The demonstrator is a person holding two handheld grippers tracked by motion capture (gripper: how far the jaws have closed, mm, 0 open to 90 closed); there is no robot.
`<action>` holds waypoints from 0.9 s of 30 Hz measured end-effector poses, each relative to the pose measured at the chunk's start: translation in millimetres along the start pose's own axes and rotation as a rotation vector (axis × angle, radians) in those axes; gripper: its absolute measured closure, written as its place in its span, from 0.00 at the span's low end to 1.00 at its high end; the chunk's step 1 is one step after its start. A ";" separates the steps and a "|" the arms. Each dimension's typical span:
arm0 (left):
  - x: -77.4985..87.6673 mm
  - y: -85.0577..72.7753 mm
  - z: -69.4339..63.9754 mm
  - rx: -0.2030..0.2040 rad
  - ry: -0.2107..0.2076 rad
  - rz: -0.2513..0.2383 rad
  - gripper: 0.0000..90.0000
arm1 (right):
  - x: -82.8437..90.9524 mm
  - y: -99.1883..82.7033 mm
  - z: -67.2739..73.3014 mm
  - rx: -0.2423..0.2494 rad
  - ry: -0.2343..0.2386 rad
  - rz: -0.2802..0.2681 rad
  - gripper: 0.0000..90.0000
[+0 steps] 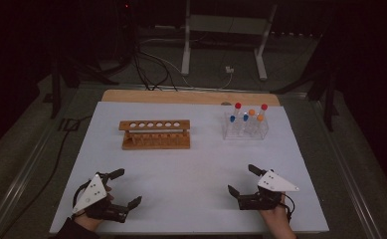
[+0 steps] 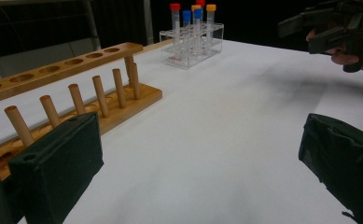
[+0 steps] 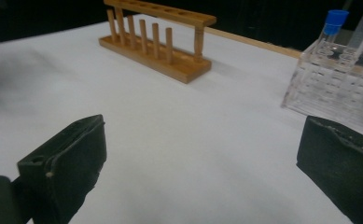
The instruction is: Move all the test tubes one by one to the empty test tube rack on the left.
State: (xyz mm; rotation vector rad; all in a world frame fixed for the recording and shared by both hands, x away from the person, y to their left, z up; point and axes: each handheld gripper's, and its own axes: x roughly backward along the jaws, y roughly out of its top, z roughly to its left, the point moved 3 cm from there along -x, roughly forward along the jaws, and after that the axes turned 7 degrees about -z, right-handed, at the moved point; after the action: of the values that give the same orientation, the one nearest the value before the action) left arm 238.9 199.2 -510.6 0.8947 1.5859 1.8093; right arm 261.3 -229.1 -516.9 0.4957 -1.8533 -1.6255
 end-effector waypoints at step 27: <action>-1.2 1.0 -2.1 0.006 -0.025 0.006 0.01 | 0.6 5.0 10.0 -0.012 0.047 0.143 0.00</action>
State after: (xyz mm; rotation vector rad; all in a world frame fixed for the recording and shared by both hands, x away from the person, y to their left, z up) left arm 238.0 196.8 -509.9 0.9221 1.5762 1.7913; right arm 254.8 -221.1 -512.4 0.3834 -1.8013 -1.5165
